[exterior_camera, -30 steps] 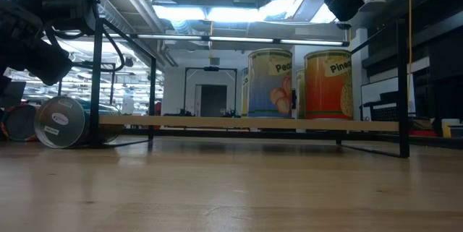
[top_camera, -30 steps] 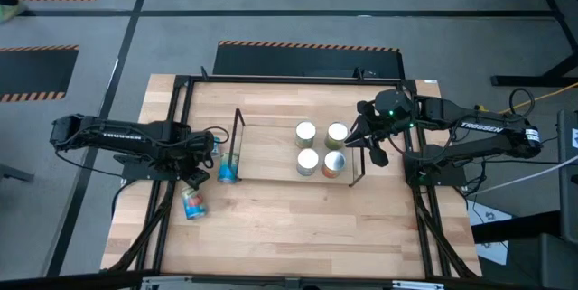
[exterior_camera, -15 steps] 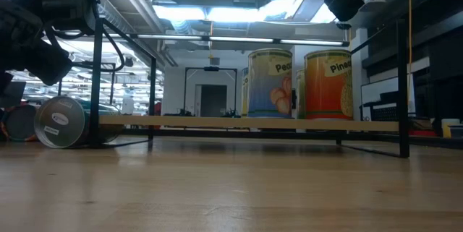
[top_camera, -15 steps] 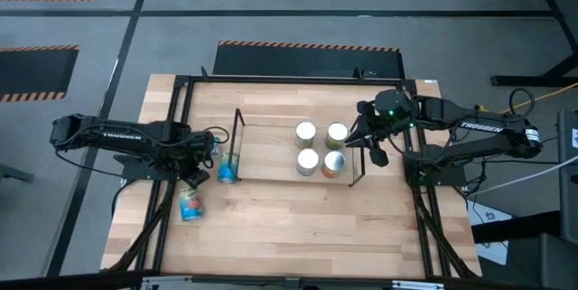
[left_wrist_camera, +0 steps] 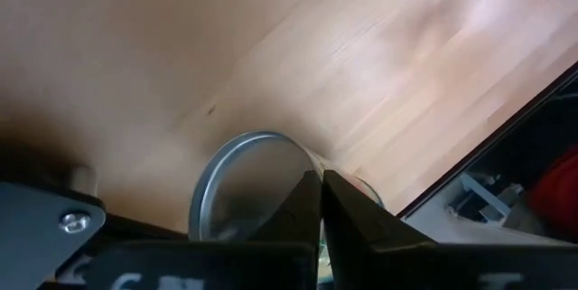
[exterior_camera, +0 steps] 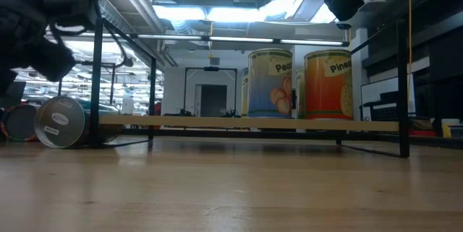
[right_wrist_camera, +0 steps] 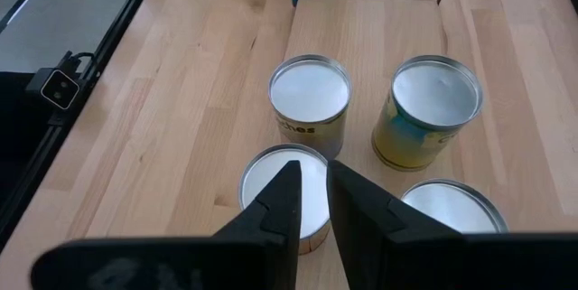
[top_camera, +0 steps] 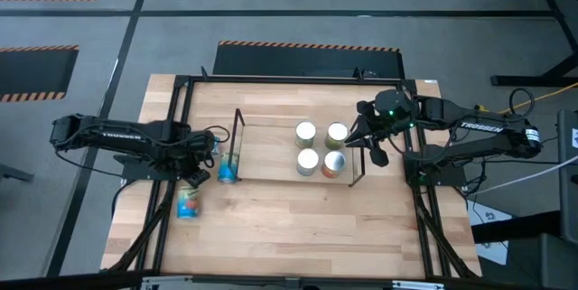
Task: Pick and place cans onto a shelf
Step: Put the canned tomatoes on the shelf
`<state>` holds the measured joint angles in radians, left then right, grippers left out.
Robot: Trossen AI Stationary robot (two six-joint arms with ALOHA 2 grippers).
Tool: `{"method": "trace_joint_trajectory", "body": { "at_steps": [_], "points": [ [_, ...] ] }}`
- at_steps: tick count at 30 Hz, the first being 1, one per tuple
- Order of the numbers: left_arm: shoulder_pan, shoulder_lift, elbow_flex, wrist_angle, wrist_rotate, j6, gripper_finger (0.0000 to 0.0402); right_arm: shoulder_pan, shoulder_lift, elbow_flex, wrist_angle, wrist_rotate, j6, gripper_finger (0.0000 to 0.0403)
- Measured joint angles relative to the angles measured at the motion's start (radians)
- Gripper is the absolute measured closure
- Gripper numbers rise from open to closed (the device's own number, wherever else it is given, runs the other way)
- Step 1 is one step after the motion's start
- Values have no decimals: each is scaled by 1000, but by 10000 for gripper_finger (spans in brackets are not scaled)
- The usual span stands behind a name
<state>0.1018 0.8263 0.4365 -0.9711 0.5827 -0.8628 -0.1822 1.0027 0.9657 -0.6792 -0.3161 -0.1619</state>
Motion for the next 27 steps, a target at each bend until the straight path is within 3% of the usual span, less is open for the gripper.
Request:
{"method": "trace_joint_trajectory", "body": {
  "at_steps": [15, 27],
  "points": [
    [-5, 0, 232, -6, -173, 49, 401, 0, 0, 0, 0, 0, 0, 341],
    [-119, 0, 308, -8, -319, 45, 401, 0, 0, 0, 0, 0, 0, 341]
  ]
}}
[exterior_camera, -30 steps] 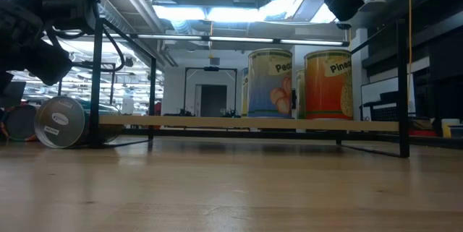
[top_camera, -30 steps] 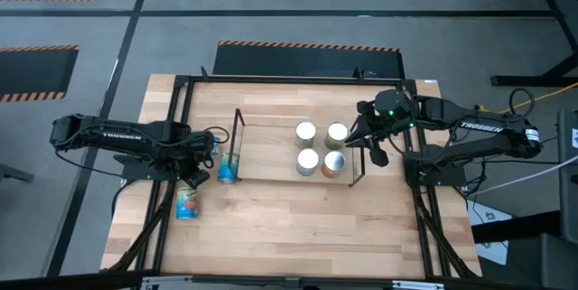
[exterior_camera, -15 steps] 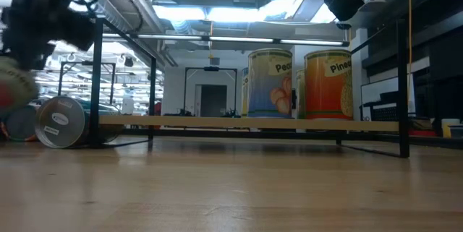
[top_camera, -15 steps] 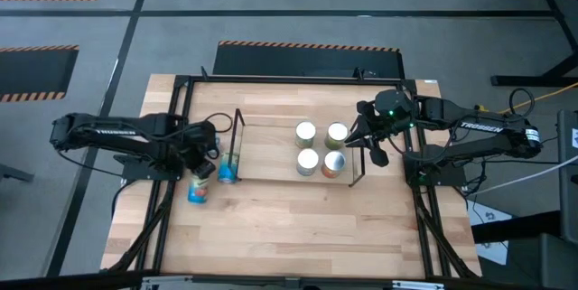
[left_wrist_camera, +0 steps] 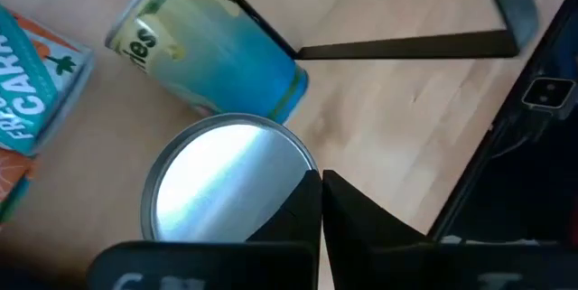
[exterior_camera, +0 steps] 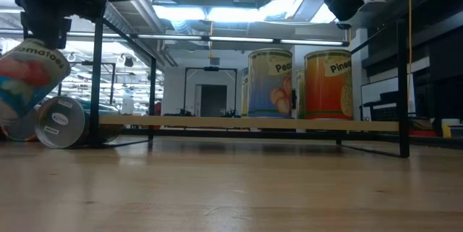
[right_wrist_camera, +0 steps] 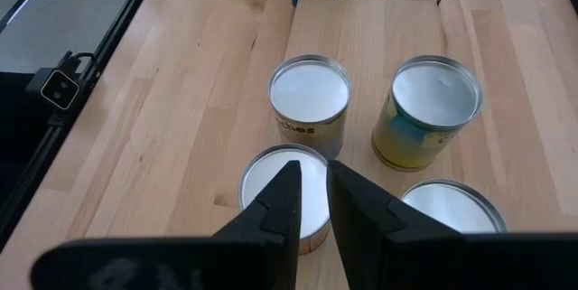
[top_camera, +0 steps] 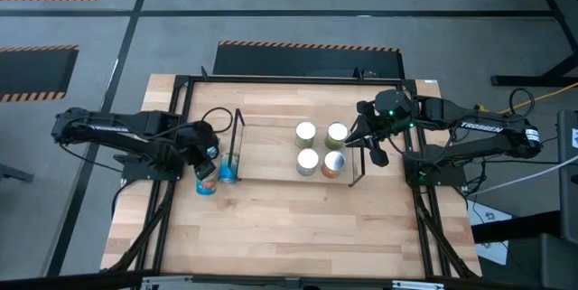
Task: Pick and place cans onto a shelf
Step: Put the canned tomatoes on the shelf
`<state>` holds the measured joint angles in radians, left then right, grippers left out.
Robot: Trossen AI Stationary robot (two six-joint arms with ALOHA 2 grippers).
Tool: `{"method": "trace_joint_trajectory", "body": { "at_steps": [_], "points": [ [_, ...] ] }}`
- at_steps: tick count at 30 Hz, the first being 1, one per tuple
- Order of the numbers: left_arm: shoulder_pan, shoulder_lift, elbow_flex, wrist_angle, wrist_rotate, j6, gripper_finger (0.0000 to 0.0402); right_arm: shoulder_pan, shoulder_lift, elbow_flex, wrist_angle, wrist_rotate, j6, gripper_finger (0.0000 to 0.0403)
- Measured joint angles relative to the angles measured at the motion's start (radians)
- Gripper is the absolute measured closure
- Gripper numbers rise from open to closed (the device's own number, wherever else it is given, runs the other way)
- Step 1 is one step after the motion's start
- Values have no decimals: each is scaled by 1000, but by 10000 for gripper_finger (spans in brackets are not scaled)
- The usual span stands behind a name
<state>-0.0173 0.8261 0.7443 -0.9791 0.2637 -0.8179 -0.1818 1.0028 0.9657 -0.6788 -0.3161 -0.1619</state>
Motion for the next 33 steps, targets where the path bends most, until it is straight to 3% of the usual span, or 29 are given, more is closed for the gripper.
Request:
{"method": "trace_joint_trajectory", "body": {
  "at_steps": [9, 22, 33],
  "points": [
    [-99, 0, 73, 49, -12, -44, 401, 0, 0, 0, 0, 0, 0, 341],
    [-234, 45, 79, 372, 0, -149, 401, 0, 0, 0, 1, 0, -2, 341],
    [-239, 206, 79, 757, -10, -61, 401, 0, 0, 0, 12, 0, -4, 341]
  ]
}}
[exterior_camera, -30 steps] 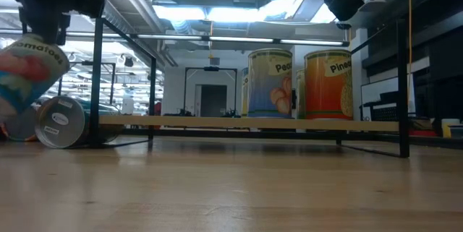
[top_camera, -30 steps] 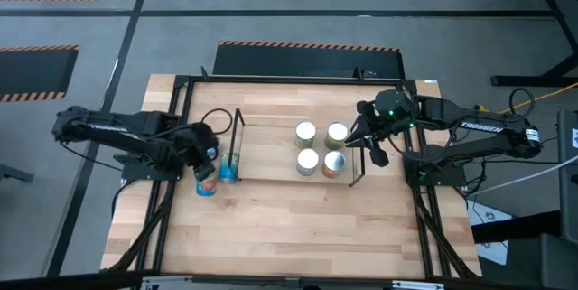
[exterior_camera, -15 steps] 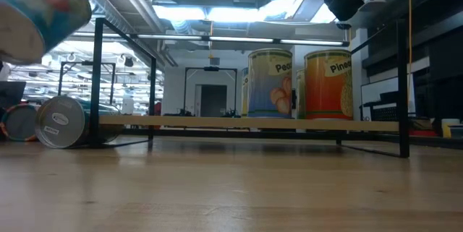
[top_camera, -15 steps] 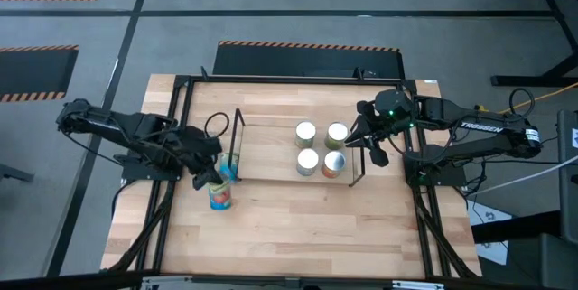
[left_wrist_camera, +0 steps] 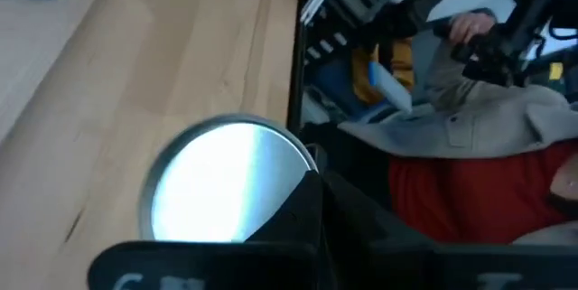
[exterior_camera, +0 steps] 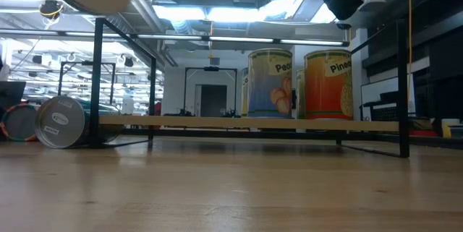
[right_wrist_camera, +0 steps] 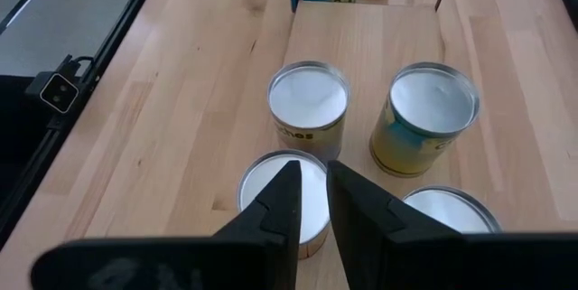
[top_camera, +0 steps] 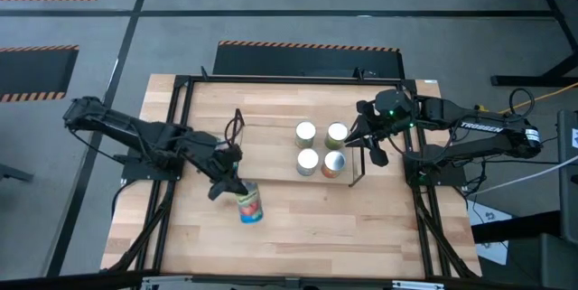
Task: Pick and place cans onto a shelf
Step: Put the canned tomatoes on the shelf
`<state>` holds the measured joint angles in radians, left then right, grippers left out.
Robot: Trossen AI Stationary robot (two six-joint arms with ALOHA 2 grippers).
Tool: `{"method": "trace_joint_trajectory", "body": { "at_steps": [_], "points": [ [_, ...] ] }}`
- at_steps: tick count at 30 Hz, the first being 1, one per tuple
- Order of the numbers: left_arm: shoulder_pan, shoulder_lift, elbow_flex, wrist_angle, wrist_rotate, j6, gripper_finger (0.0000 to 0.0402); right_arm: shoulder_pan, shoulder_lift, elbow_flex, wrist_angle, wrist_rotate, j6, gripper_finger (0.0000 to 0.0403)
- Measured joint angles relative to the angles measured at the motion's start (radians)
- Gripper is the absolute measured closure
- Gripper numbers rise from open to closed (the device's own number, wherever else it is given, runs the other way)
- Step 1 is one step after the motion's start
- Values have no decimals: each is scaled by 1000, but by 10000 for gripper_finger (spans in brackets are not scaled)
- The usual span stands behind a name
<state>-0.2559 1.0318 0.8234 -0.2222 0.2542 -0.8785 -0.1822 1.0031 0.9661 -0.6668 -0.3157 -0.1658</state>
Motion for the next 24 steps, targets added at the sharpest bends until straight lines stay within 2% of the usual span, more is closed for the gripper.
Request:
{"method": "trace_joint_trajectory", "body": {
  "at_steps": [9, 24],
  "points": [
    [103, 108, 0, 175, -12, 165, 401, 0, 0, 0, 11, 0, 0, 341],
    [400, 127, 0, 169, -87, 670, 401, 0, 0, 0, 13, 0, 1, 341]
  ]
}}
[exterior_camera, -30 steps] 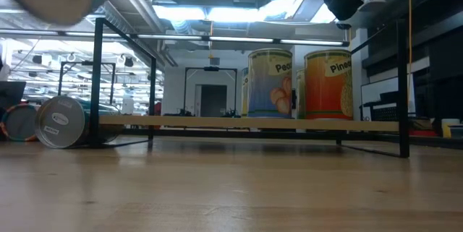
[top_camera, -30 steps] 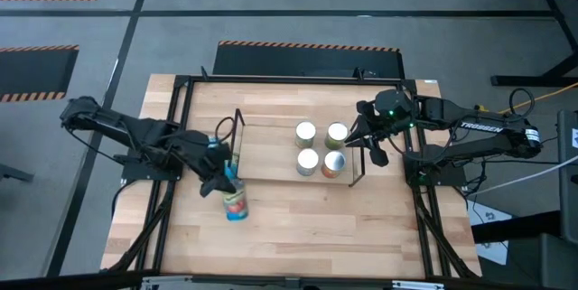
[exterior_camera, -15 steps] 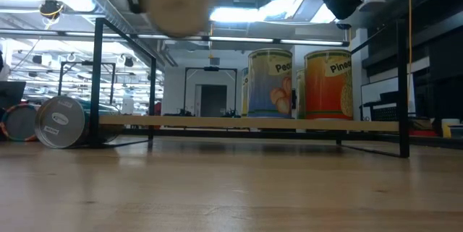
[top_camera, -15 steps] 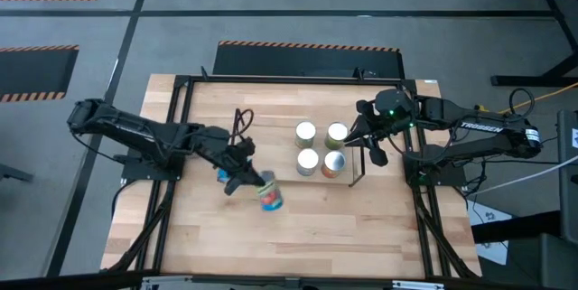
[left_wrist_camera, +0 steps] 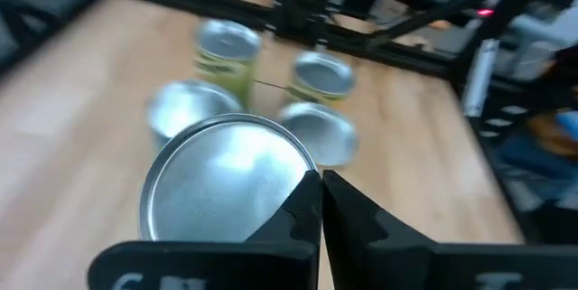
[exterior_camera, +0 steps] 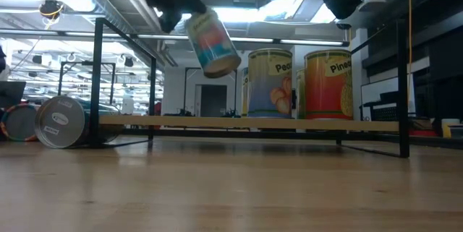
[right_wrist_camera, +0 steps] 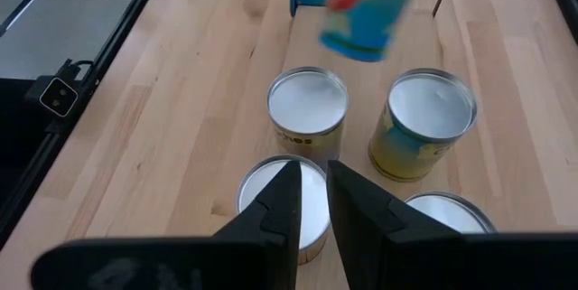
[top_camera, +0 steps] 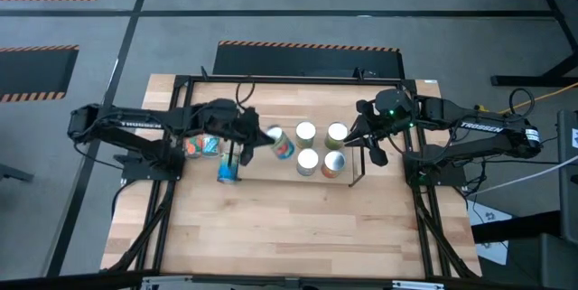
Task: Pick and place cans onto a shelf
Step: Put the canned tomatoes on the shelf
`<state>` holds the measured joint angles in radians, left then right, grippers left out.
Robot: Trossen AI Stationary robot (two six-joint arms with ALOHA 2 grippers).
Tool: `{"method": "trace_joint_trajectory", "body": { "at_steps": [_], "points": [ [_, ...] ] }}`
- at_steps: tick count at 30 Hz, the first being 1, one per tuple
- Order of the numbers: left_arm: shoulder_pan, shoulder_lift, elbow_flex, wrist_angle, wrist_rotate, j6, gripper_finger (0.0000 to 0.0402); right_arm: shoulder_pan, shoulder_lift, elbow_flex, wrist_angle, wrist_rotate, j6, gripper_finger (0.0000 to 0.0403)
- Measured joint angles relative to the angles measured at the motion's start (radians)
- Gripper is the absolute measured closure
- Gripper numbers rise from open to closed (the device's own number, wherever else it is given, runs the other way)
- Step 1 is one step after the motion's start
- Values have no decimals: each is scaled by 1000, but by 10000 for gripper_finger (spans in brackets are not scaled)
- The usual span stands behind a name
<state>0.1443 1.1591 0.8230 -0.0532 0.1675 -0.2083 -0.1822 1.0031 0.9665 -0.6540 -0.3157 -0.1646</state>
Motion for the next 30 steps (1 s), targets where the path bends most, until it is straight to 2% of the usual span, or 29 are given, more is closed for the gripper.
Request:
{"method": "trace_joint_trajectory", "body": {
  "at_steps": [6, 11, 22, 30],
  "points": [
    [98, 20, 0, 1, -3, 140, 401, 0, 0, 0, 0, 0, 0, 341],
    [137, 51, 3, -3, 28, 167, 401, 0, 0, 0, 0, 0, 0, 341],
    [145, 192, 66, -73, 29, 218, 401, 0, 0, 0, -2, 0, 0, 341],
    [145, 206, 69, -94, 10, 218, 401, 0, 0, 0, -2, 0, -1, 341]
  ]
}}
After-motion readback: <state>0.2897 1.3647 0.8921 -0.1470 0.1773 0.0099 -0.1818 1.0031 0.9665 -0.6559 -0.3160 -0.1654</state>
